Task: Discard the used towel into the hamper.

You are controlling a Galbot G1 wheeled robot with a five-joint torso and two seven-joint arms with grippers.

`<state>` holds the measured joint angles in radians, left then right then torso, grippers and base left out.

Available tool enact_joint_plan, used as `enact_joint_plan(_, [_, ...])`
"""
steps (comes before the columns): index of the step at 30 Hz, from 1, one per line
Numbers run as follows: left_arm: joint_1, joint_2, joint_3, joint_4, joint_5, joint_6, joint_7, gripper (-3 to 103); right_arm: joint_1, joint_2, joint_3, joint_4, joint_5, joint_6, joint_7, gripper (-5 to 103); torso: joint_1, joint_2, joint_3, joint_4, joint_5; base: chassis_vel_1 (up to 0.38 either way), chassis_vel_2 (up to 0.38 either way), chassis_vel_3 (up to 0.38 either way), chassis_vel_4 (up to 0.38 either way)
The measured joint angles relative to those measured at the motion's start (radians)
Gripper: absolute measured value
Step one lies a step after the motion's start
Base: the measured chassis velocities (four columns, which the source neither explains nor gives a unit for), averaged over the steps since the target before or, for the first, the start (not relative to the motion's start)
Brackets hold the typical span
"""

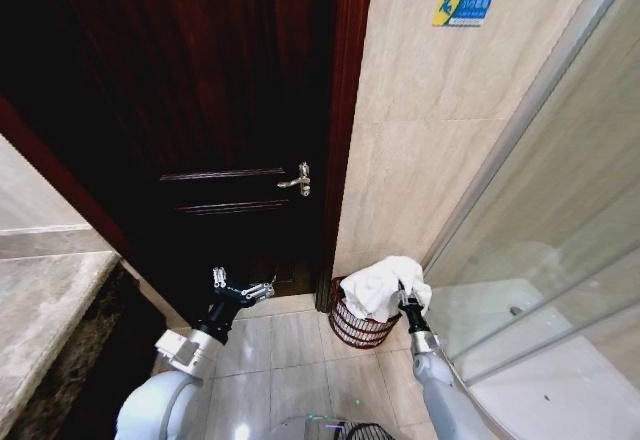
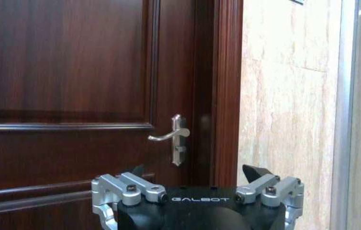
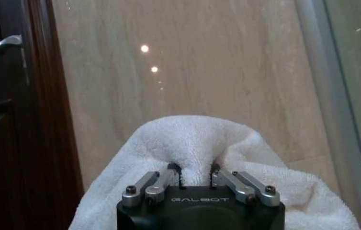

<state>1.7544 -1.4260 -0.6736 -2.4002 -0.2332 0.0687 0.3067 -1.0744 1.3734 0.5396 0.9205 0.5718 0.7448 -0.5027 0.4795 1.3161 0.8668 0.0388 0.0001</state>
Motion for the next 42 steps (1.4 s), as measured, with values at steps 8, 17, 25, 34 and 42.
enact_joint_plan(8, [0.000, 0.000, 0.000, 0.000, 0.000, 0.000, 0.000, 100, -0.013, 0.002, 0.007, -0.014, -0.067, 0.000, 0.034, 22, 0.000, 0.000, 0.000, 0.0001, -0.0003, -0.080, 0.084, 0.072, -0.079])
enact_joint_plan(17, [0.000, 0.000, 0.000, 0.000, 0.000, 0.000, 0.000, 100, -0.019, -0.010, 0.014, -0.084, -0.168, -0.108, 0.016, 22, 0.001, 0.000, 0.000, -0.0002, 0.0000, -0.094, 0.092, 0.089, -0.078])
enact_joint_plan(25, [0.000, 0.000, 0.000, 0.000, 0.000, 0.000, 0.000, 100, 0.111, -0.032, 0.074, -0.311, -0.298, -0.212, -0.129, 22, -0.001, 0.000, 0.000, 0.0000, -0.0002, 0.006, -0.004, -0.006, 0.004])
enact_joint_plan(34, [0.000, 0.000, 0.000, 0.000, 0.000, 0.000, 0.000, 100, 0.220, -0.017, 0.081, -0.423, -0.455, -0.401, -0.066, 22, 0.000, 0.000, 0.000, -0.0001, -0.0002, 0.000, 0.000, 0.000, 0.000])
enact_joint_plan(42, [0.000, 0.000, 0.000, 0.000, 0.000, 0.000, 0.000, 100, 0.379, 0.006, 0.079, -0.610, -0.545, -0.563, 0.034, 22, 0.000, 0.000, 0.000, 0.0001, -0.0002, 0.000, 0.000, 0.000, 0.000])
